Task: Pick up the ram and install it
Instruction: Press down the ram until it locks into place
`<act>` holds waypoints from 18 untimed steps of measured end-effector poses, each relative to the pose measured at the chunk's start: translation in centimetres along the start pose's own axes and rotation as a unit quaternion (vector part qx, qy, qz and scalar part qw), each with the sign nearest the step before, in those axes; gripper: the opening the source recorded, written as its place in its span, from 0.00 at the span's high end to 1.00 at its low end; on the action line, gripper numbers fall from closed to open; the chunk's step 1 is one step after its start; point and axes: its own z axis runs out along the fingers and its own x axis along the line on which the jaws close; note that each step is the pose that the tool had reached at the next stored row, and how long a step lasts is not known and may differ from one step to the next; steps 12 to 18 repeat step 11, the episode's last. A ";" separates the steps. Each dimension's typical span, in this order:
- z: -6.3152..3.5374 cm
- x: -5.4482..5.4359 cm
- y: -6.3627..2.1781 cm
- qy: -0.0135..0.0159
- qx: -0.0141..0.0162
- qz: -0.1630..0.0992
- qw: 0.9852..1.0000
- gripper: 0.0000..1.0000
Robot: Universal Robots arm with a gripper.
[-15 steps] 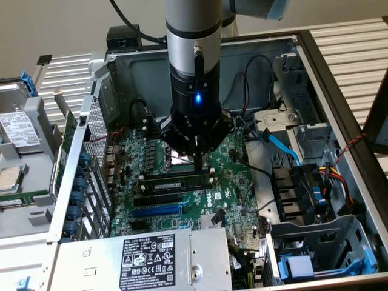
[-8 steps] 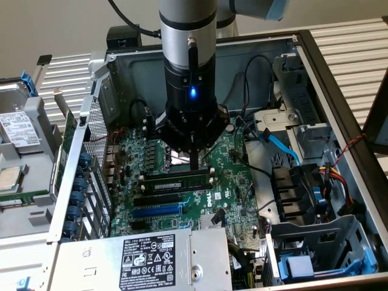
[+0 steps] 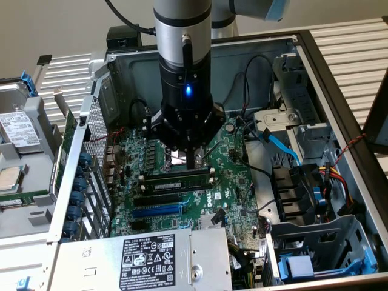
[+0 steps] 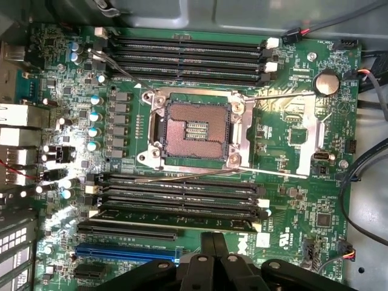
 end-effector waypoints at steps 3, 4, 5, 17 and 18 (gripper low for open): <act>-0.03 0.3 -0.05 0.000 -0.001 0.000 1.000 0.89; -0.03 0.3 -0.05 0.000 -0.001 0.000 1.000 0.89; -0.03 0.3 -0.05 0.000 -0.001 0.000 1.000 0.89; -0.03 0.3 -0.05 0.000 -0.002 0.000 1.000 0.89; -0.03 0.3 -0.05 0.000 -0.002 0.000 1.000 0.89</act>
